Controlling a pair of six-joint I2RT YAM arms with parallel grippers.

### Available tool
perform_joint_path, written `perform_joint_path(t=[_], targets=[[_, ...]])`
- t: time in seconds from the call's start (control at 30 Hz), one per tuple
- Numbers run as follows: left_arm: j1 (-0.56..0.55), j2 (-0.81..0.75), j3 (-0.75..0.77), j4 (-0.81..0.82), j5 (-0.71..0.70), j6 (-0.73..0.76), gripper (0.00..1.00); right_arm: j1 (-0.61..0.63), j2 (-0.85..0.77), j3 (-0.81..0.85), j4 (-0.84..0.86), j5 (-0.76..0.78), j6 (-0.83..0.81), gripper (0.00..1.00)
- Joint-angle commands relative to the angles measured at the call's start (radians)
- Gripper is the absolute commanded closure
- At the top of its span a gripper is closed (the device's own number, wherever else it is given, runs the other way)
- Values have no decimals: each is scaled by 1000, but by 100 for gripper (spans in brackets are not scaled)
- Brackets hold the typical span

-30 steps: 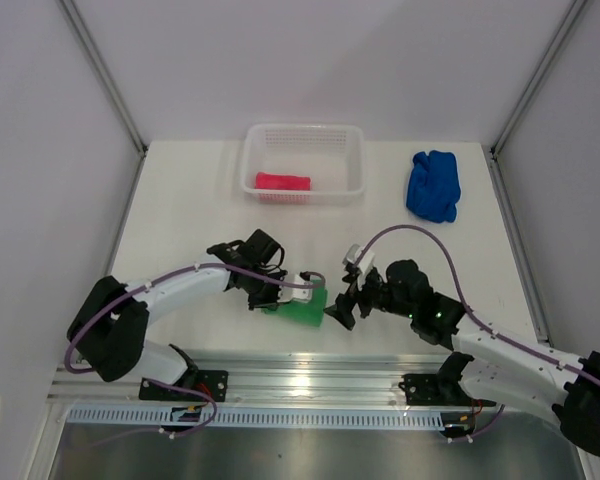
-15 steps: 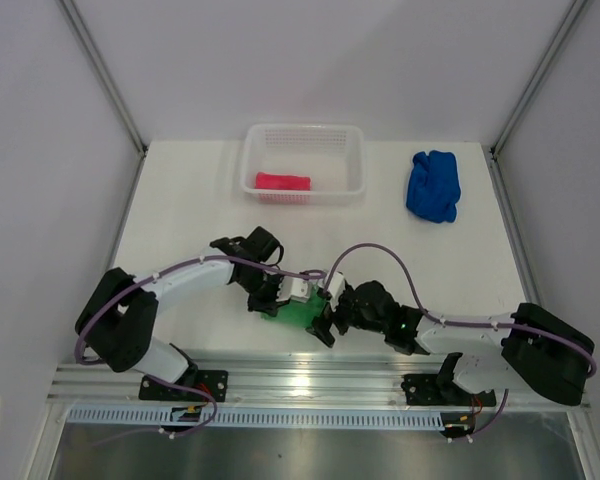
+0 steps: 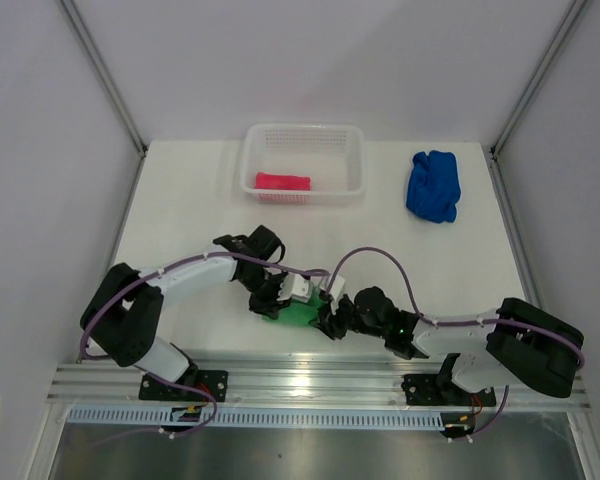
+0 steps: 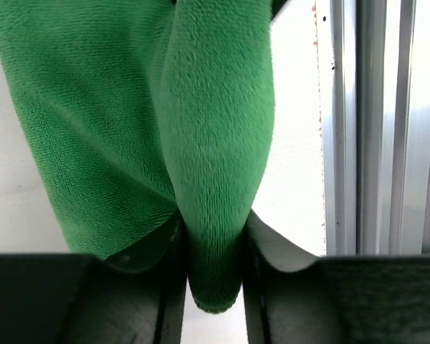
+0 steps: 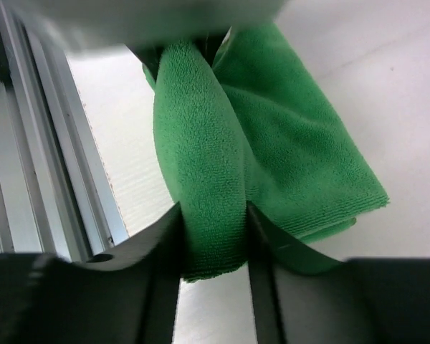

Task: Roll the towels
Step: Roll the towel

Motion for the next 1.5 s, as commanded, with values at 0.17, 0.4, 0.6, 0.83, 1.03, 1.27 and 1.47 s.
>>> perform_joint_path(t=[0.17,0.4,0.6,0.83,1.03,1.27,1.47], targets=[[27,8,54,-10,101,-29,46,5,-49,-41,40,-7,110,74],[123,-50,63,-29,232,-140,32,-22,-91,-46,15,26,237,83],[116,-37,19,25,229,-191,31,-42,-100,-49,15,2,287,87],[112,-23,-4,56,192,-233,34,-76,-96,-51,23,-38,317,89],[112,-11,11,-4,220,-275,85,-74,-106,-28,-57,-95,349,92],[113,-63,-18,-124,270,-263,92,-41,-154,18,-163,-230,405,96],[133,-52,-3,-43,225,-390,77,-102,-157,26,-169,-217,452,97]])
